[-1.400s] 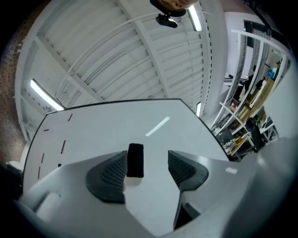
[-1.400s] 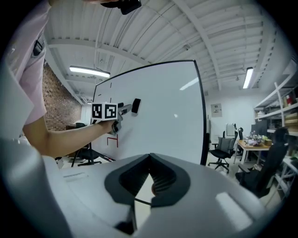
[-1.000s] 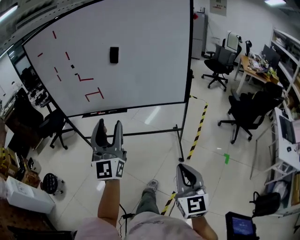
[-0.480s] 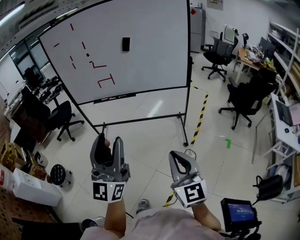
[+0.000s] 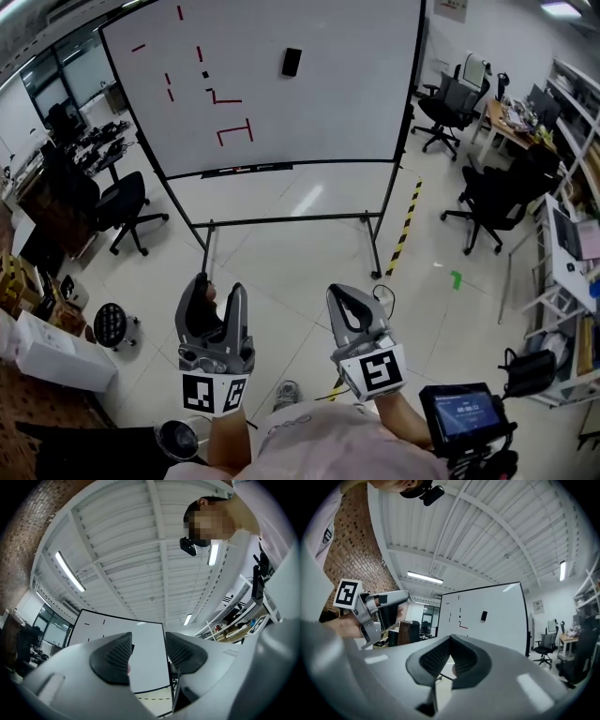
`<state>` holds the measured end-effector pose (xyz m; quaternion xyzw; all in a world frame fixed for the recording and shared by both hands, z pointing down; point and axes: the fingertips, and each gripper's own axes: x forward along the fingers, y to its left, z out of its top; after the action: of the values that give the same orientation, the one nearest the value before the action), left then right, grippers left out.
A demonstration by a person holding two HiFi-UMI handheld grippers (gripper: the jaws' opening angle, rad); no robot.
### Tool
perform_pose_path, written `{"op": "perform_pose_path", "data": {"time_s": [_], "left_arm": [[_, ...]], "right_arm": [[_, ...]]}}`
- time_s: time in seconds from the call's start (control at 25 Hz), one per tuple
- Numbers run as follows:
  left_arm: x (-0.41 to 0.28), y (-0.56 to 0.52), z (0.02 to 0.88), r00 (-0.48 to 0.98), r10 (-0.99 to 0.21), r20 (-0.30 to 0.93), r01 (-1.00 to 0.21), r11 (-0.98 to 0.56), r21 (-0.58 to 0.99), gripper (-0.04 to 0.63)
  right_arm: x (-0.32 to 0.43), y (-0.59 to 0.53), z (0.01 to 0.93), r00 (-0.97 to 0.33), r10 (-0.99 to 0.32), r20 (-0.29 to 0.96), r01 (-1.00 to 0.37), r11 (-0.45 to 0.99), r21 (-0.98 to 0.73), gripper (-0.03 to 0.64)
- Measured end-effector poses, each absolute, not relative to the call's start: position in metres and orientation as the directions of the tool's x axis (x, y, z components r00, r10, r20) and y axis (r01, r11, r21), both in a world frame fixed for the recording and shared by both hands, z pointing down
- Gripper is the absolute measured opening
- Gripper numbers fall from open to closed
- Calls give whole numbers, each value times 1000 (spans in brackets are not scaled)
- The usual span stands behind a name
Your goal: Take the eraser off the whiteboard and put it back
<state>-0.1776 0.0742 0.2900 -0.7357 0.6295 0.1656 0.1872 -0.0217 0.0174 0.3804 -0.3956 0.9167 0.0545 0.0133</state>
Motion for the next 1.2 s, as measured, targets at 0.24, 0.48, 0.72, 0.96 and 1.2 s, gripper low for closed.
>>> {"op": "perform_pose_path", "data": {"time_s": [0.24, 0.48, 0.72, 0.96, 1.2], "left_arm": [[-151, 72, 300, 224, -863, -452, -973, -222, -60, 212], [-136, 62, 311, 248, -867, -433, -964, -266, -19, 212], [-132, 56, 315, 261, -870, -419, -957, -290, 5, 213], [-131, 55, 313, 241, -864, -441, -960, -280, 25, 212], [-122, 68, 320, 242, -869, -431, -959, -281, 27, 212]], "right_arm": [[-21, 18, 369, -664, -739, -117, -748, 660, 77, 3], [-9, 16, 371, -644, -757, -111, -765, 636, 102, 3], [-9, 14, 377, -637, -769, -55, -768, 626, 134, 3], [-14, 5, 373, -654, -754, -58, -752, 640, 158, 3], [-7, 15, 369, -659, -745, -107, -749, 634, 192, 3]]}}
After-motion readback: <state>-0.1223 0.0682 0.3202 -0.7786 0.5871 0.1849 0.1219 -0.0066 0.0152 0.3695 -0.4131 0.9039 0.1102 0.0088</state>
